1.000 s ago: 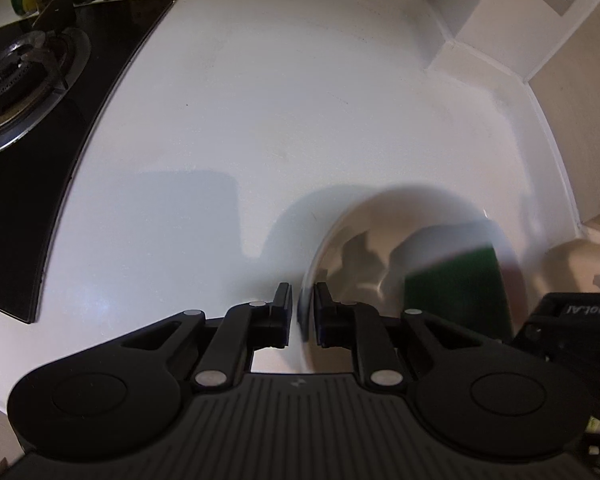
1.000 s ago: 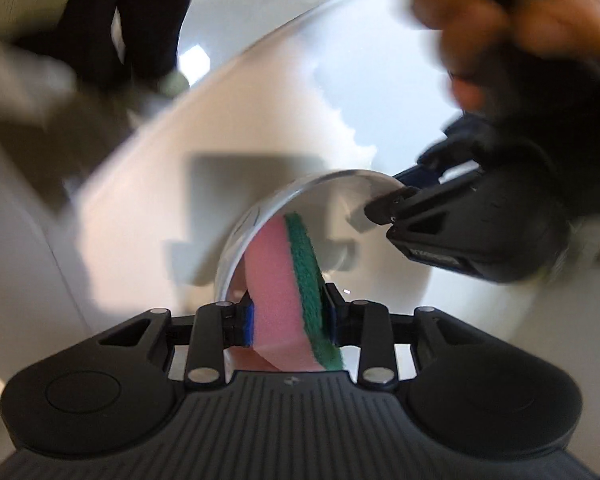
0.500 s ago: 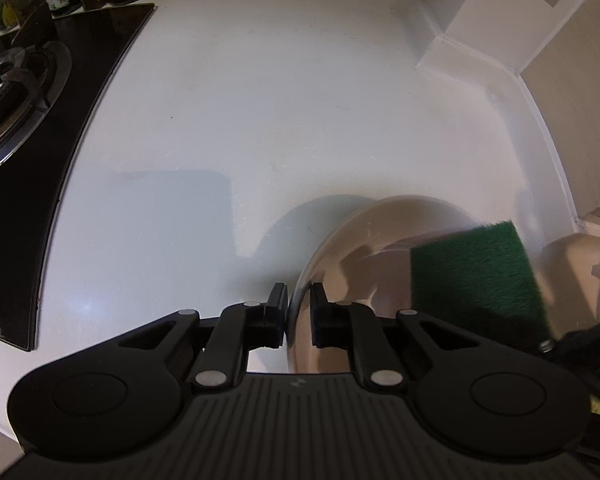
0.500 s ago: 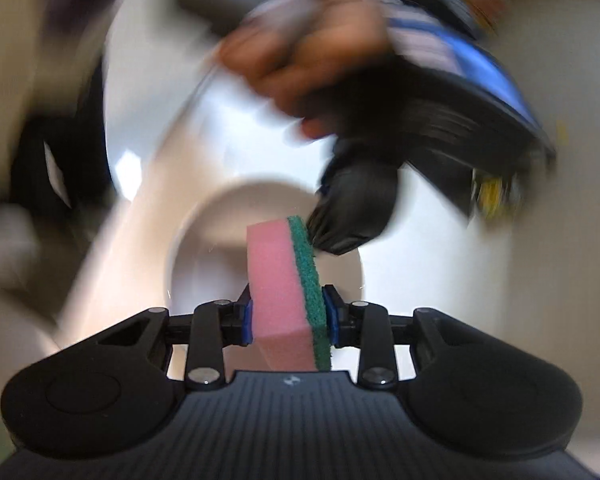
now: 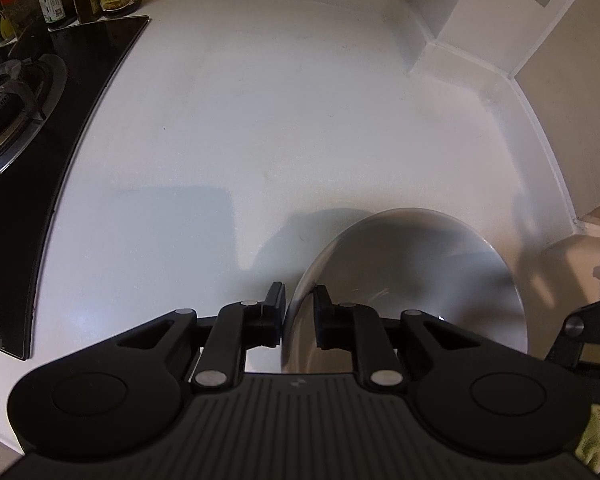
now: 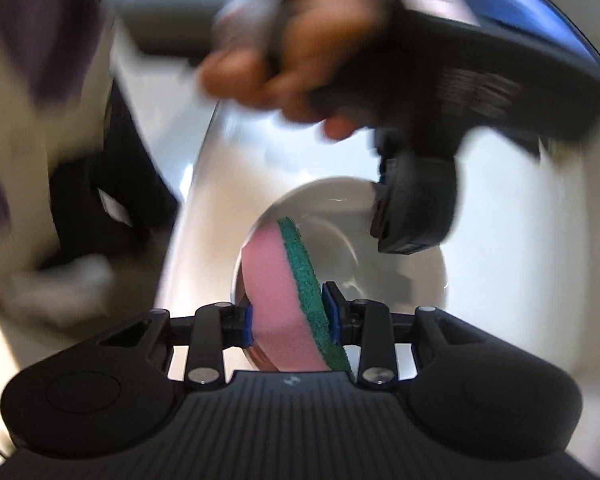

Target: Clean bowl

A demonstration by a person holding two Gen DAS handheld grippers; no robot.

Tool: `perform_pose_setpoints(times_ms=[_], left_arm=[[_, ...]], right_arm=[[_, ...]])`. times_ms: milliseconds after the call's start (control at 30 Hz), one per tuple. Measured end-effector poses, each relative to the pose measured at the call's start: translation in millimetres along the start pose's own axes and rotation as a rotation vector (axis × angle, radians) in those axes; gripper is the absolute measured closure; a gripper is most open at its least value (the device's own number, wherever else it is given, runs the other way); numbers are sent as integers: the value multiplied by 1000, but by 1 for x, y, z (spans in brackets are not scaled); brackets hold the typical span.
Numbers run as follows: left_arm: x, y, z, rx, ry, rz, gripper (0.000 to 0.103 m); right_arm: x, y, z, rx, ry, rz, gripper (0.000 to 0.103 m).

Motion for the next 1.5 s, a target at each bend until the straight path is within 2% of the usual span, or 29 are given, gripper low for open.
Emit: perform_pose_setpoints(times_ms=[133,267,367,433,567,700,767,833,900,933,1000,1100,1133,1200,1233,1300,1367,1467,1500], left_arm=[[2,0,1,-5,2,4,85],[2,1,3,-8,-5,16,87],[0,5,7,4,-29,54,89],[-2,8,10,12,-48,77,89],[-3,12,16,31,-68,116,90],[-5,14,23,65,-96,150,90],[-6,10,22,65,-97,149,90],[-5,9,22,56,-87,136,90],[-5,10,20,53,-83,128,90],[-4,9,20,49,-79,122,90],[-4,7,18,38,-70,110,89],[-3,7,16,18,-59,99,89],[-3,9,15,16,-61,102,89],[-6,11,14,13,-63,108,90],[-6,11,14,6,-62,112,90],[-7,11,13,2,-62,115,91],[-7,11,13,2,-65,117,91],[-8,12,13,0,-65,122,91],[-9,12,12,-2,-64,123,91]], right_arm=[[20,-8,-18,-237,107,-190,73],[38,-23,-19,-355,128,-326,73],[50,-30,-19,-428,110,-440,74],[54,-39,-15,-468,75,-514,74],[36,-41,5,-429,-123,-534,74],[15,-31,25,-311,-332,-567,74],[6,-29,29,-308,-357,-592,74],[2,-32,33,-356,-331,-624,74],[2,-39,29,-411,-242,-653,73],[3,-41,29,-414,-208,-651,72],[8,-46,31,-344,-129,-589,72],[22,-46,34,-222,-86,-467,72],[26,-45,35,-191,-83,-433,73],[36,-40,39,-67,-90,-297,73],[38,-38,41,-32,-95,-258,73],[43,-37,45,85,-137,-136,74],[39,-36,45,115,-179,-110,74],[28,-31,40,67,-238,-157,74],[22,-28,40,51,-230,-180,74]])
Point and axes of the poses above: each gripper's, at about its wrist camera, not at the fingertips, and x roughly against the way its jaws point, z to its left, y to its top, the point moved 5 cm from there along -x, roughly the way its jaws point, and after that the axes turned 5 degrees about y, right-handed, at the moved point
